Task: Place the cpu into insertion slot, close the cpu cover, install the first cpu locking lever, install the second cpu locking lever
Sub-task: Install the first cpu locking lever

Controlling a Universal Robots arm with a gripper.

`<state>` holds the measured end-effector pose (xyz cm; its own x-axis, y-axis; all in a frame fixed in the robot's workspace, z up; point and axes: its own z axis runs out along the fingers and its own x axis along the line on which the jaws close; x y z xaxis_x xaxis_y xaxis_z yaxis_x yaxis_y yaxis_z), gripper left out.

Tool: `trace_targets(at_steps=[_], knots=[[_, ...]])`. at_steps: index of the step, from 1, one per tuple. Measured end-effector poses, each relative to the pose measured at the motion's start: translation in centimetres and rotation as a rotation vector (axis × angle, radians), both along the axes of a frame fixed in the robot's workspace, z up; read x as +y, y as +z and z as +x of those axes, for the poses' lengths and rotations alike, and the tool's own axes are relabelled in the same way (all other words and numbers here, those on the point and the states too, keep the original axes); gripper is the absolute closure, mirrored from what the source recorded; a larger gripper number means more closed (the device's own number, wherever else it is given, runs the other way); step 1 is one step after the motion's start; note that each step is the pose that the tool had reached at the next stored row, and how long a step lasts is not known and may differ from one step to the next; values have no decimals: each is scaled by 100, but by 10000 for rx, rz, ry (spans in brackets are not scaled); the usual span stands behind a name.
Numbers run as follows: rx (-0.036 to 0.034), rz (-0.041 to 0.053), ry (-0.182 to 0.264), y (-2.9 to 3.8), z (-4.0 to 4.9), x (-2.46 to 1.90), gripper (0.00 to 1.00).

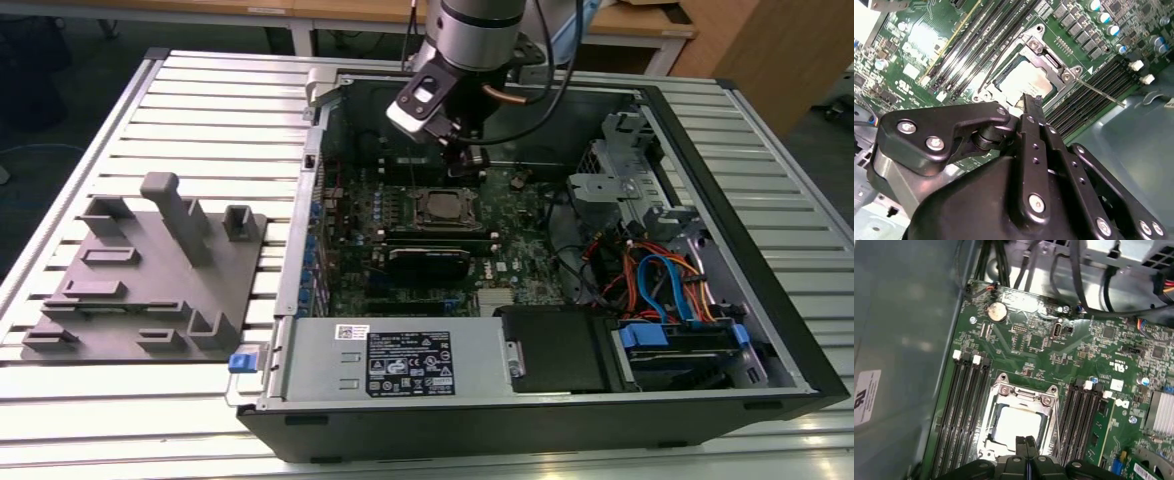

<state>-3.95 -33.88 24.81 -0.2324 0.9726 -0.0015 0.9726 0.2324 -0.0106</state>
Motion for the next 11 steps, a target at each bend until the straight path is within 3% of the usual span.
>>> trace_targets(at_steps=[5, 11], knots=[[0, -1, 394, 0, 0, 0, 89], [0, -1, 428, 0, 0, 0, 89]])
